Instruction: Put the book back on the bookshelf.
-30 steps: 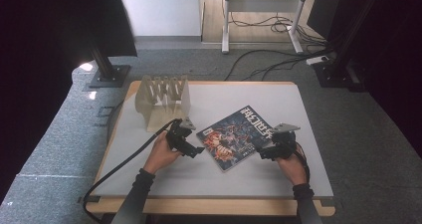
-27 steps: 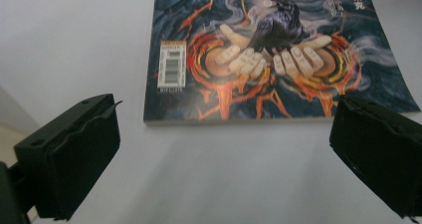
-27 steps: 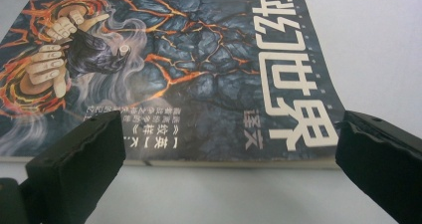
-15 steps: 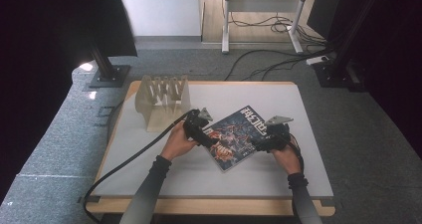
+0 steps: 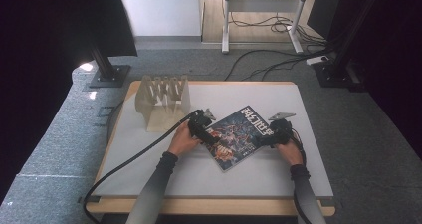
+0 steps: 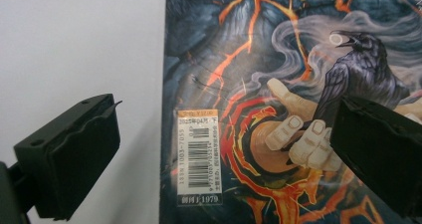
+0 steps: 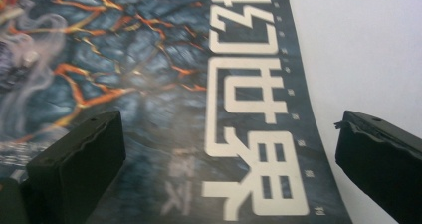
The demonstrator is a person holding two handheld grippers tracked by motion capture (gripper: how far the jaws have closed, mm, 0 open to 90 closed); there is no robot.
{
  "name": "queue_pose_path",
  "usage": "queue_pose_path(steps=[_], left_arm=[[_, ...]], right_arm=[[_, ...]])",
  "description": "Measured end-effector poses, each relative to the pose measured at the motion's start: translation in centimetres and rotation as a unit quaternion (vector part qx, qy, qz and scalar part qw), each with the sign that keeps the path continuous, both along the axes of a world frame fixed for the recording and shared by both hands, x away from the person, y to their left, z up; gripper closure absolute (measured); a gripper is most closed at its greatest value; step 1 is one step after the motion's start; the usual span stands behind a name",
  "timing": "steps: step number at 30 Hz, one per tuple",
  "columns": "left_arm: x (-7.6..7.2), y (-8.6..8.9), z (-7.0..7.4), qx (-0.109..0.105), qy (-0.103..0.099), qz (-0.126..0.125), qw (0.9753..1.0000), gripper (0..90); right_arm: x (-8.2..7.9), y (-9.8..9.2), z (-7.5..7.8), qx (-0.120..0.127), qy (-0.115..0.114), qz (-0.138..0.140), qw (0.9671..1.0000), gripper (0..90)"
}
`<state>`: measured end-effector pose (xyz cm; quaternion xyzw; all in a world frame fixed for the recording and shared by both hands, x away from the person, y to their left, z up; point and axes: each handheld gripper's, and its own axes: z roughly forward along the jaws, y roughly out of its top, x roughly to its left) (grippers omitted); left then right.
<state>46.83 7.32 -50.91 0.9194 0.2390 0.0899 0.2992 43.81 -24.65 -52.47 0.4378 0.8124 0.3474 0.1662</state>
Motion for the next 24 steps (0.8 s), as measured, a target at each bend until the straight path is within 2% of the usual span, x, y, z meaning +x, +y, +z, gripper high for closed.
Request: queue_pose_path(steps=[2, 5, 7, 8, 14, 24], left_arm=[[0.2, 0.0, -0.5, -0.007, 0.009, -0.002, 0.9999, 0.0], [0.5, 0.4, -0.9, -0.029, 0.027, 0.002, 0.9992, 0.0], [0.6, 0.6, -1.3, -0.048, 0.043, -0.001, 0.9979, 0.0], [0.5, 0.8, -1.4, -0.055, 0.039, -0.002, 0.9977, 0.0], [-0.4, 0.8, -1.6, -0.064, 0.031, -0.025, 0.9971, 0.0], [-2.1, 1.7, -1.9, -0.077, 0.025, -0.023, 0.9965, 0.0]], right_arm=[[0.1, -0.1, -0.2, 0.004, 0.003, 0.001, 1.0, 0.0], [0.4, -0.4, -0.6, 0.021, 0.014, 0.011, 0.9996, 0.0], [0.4, -0.5, -0.7, 0.028, 0.018, 0.01, 0.9994, 0.0], [0.5, -0.5, -0.7, 0.027, 0.018, 0.011, 0.9994, 0.0], [0.2, -0.1, -0.6, 0.026, 0.017, 0.015, 0.9994, 1.1], [-1.3, 0.5, -0.7, 0.028, 0.013, 0.011, 0.9995, 1.0]])
